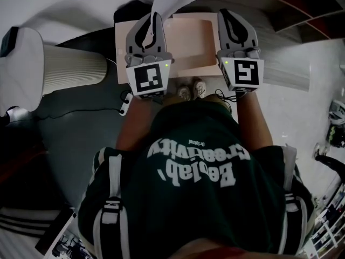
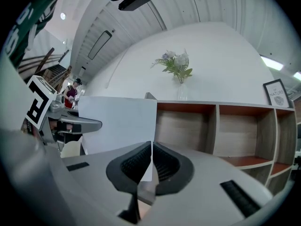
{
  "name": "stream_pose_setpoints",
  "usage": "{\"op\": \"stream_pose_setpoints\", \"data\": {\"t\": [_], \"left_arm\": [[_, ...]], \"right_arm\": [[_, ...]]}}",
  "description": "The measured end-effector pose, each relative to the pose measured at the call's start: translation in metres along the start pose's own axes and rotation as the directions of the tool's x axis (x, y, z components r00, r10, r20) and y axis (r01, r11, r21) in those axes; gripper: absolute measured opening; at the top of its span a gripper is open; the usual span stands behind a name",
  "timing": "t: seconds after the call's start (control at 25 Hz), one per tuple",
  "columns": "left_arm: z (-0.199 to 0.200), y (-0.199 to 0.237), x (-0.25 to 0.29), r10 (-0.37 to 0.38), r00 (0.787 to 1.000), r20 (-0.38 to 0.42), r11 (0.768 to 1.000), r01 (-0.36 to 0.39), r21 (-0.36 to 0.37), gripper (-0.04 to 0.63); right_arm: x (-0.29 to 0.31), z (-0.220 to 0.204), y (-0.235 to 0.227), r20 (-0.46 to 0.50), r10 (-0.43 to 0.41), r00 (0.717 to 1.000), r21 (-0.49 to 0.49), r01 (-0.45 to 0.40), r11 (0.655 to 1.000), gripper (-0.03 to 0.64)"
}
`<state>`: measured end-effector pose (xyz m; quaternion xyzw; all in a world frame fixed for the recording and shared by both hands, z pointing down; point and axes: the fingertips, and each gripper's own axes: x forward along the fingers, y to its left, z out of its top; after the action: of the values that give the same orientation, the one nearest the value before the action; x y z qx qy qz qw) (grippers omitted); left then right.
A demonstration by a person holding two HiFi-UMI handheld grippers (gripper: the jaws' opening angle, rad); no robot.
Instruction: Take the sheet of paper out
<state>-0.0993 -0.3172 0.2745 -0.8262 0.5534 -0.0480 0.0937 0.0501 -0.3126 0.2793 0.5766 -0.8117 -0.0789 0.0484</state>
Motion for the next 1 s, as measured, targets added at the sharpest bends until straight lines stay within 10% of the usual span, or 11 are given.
{"op": "stream_pose_setpoints", "data": {"t": [1.0], "left_arm": [[0.027,-0.105,-0.104,0.097,0.995,-0.013,0.995,-0.097,0.002,0.018]], "right_arm": [[-0.156,0.004,-0.025,0.044,0.063,0.997,0.019,-0.064,0.998,0.037]]}}
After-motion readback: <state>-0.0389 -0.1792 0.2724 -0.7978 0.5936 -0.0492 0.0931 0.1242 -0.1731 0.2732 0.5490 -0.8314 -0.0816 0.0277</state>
